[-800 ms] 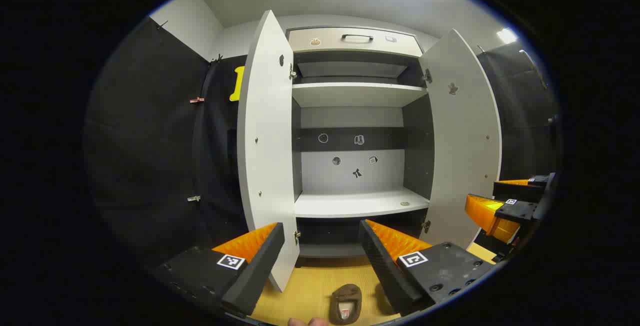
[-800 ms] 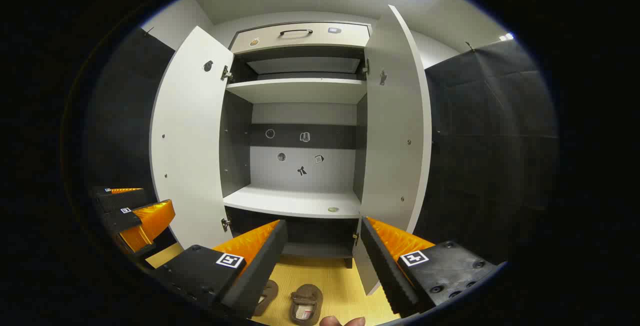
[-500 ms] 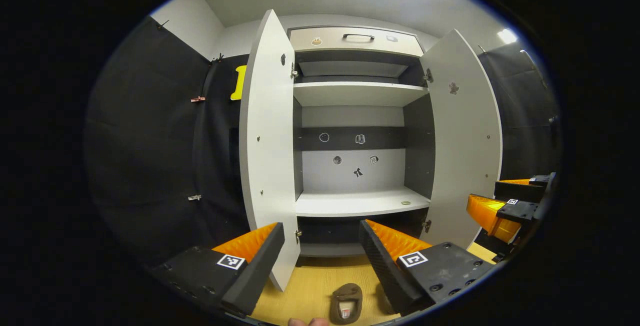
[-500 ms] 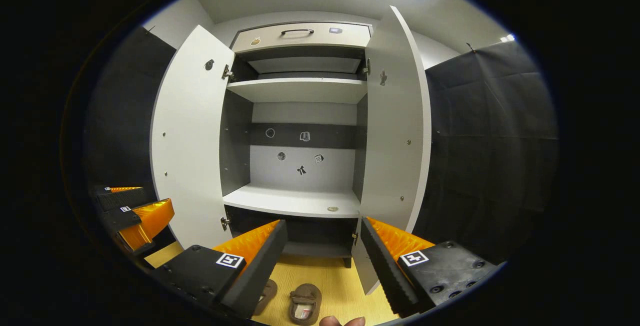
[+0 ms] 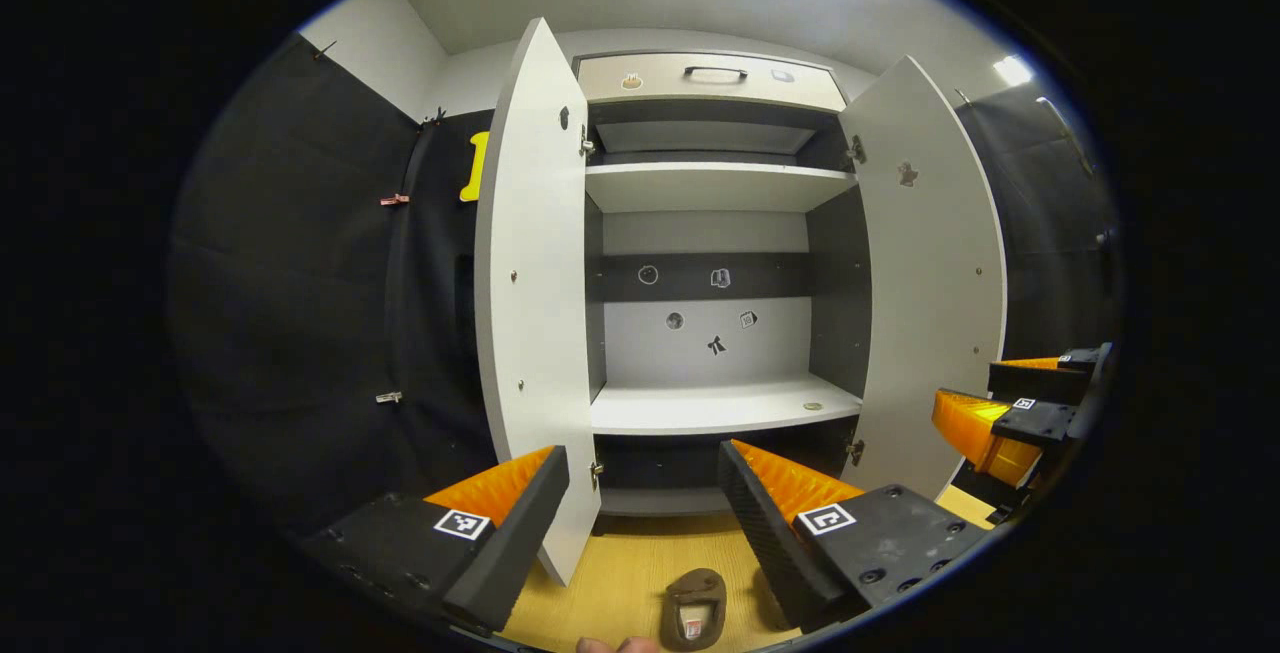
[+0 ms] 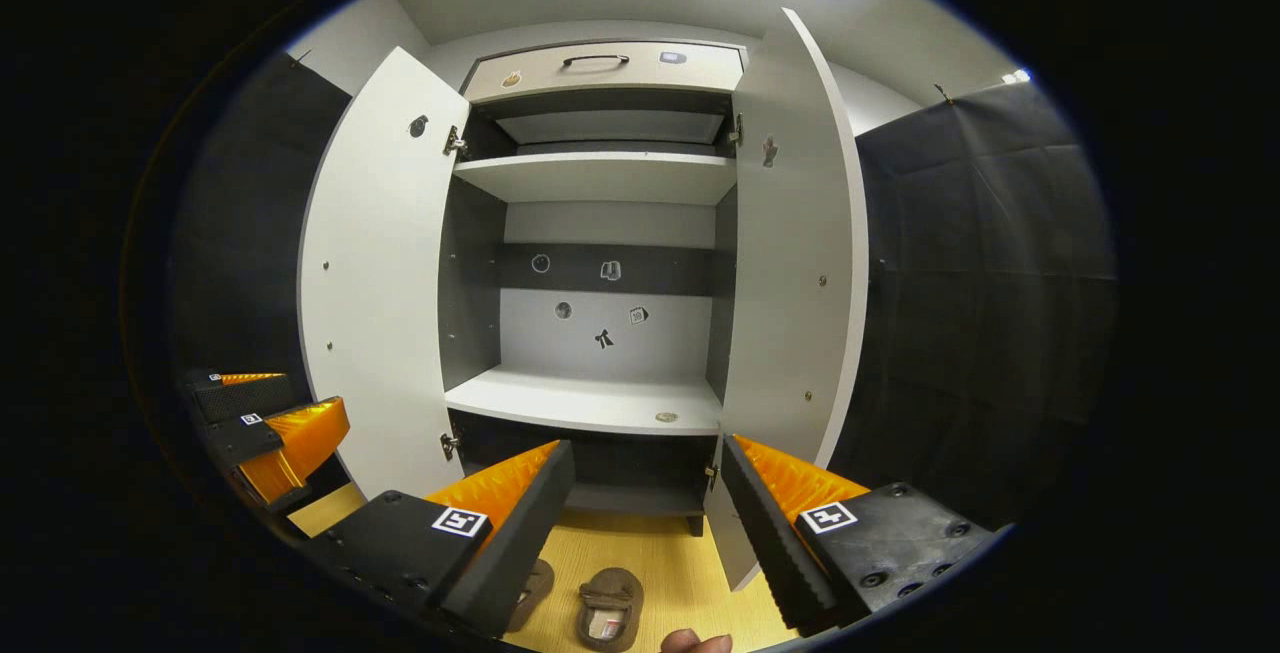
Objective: Grab one shoe with the right hand and put it into the shoe cabinet, grab the other shoe with the left hand and put it into the shoe cabinet; then close the right door with the right hand and the left door with the left hand.
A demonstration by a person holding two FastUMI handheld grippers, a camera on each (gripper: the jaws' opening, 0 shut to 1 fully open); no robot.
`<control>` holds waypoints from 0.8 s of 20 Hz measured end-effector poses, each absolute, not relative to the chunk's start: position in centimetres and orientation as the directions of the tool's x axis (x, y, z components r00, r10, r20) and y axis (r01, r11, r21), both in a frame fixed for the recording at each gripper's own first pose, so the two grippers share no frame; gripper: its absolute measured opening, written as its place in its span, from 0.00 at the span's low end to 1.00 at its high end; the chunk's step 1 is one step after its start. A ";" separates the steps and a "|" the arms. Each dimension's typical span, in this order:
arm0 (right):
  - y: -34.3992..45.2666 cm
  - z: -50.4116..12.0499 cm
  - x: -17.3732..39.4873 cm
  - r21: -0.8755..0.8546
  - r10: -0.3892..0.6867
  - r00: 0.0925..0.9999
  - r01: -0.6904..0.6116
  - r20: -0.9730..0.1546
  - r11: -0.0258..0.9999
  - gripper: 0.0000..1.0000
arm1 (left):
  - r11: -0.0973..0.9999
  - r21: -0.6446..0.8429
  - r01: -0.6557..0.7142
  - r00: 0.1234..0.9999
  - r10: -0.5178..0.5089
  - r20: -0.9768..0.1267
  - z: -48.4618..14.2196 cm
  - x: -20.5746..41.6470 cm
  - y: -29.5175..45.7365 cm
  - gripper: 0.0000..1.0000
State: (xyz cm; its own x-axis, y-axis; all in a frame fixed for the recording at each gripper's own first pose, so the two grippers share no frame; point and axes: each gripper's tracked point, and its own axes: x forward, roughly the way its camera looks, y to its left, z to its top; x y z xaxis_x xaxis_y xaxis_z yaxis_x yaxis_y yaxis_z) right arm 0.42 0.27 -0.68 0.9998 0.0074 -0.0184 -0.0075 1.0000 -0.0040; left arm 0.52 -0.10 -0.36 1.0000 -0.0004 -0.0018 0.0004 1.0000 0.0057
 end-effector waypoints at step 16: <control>5.5 -20.7 -1.7 0.140 0.207 0.849 -0.158 -0.487 0.977 0.99 | 0.999 0.021 -0.027 0.999 0.028 -0.045 -2.5 0.8 1.2 0.96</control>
